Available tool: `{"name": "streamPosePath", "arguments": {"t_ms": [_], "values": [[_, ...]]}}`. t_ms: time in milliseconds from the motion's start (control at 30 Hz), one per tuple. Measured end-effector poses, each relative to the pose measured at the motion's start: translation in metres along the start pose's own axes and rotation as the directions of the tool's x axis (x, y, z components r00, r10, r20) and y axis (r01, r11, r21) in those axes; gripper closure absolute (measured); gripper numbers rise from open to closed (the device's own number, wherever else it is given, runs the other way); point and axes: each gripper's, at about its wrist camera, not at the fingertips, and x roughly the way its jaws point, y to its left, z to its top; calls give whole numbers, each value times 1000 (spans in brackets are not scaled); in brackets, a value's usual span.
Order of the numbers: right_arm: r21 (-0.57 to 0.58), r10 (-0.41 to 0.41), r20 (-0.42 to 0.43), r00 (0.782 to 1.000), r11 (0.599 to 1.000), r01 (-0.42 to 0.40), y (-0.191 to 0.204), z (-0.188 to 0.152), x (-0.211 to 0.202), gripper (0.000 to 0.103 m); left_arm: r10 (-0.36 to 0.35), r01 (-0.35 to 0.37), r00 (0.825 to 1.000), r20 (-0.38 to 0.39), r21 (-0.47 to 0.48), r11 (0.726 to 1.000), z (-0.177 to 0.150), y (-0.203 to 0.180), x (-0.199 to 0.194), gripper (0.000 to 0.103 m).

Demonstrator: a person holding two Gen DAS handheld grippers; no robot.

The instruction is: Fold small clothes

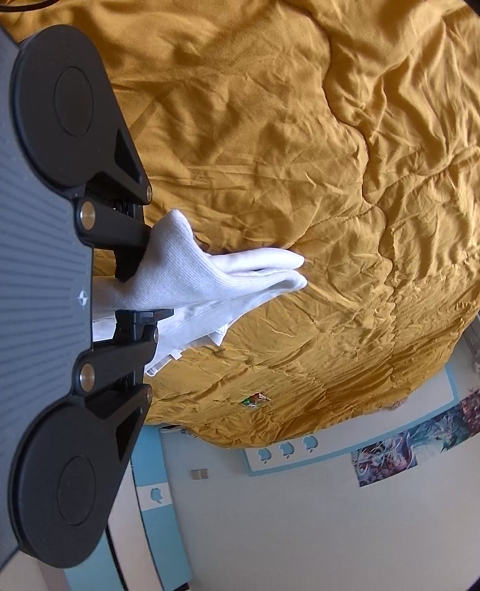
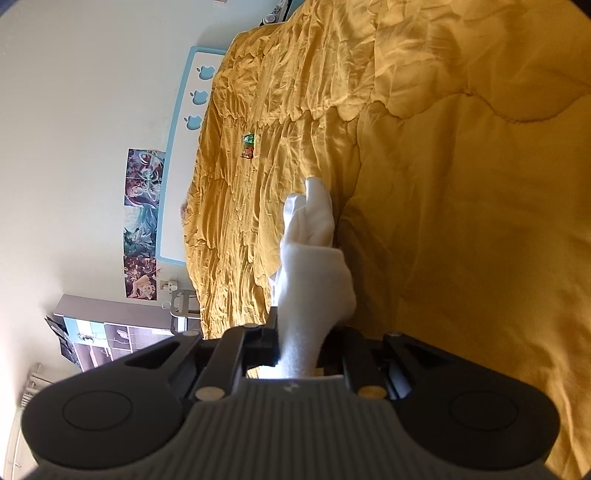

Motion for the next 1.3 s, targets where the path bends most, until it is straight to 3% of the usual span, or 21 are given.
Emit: {"name": "streamPosePath", "arguments": {"t_ms": [133,300,567,833,1067,1200,1300], "values": [[-3,-10,2,1000,1000,10,9,-11,-14,96,23,-22,1000,-17,44,999,-11,-2,-13,92],[-37,6,-15,1000,999,-6,19,-25,-46,96,47,-45,999,-9,166,985,-28,-6,-43,92],[-101,-26,-68,997,995,19,16,-48,-102,96,77,-69,997,-28,232,970,-48,4,-90,92],[-208,-77,-80,994,976,59,10,-71,-148,96,124,-109,992,-21,342,933,-78,10,-122,91],[-294,-226,-65,972,935,198,-10,-82,-151,96,269,-239,963,-15,410,880,-97,39,-107,91],[-374,-304,-41,952,888,268,-17,-89,-151,96,296,-268,955,16,479,836,-109,43,-104,90],[-372,-332,-41,942,880,294,-24,-88,-144,95,310,-285,950,42,523,803,-113,39,-106,82]]}}
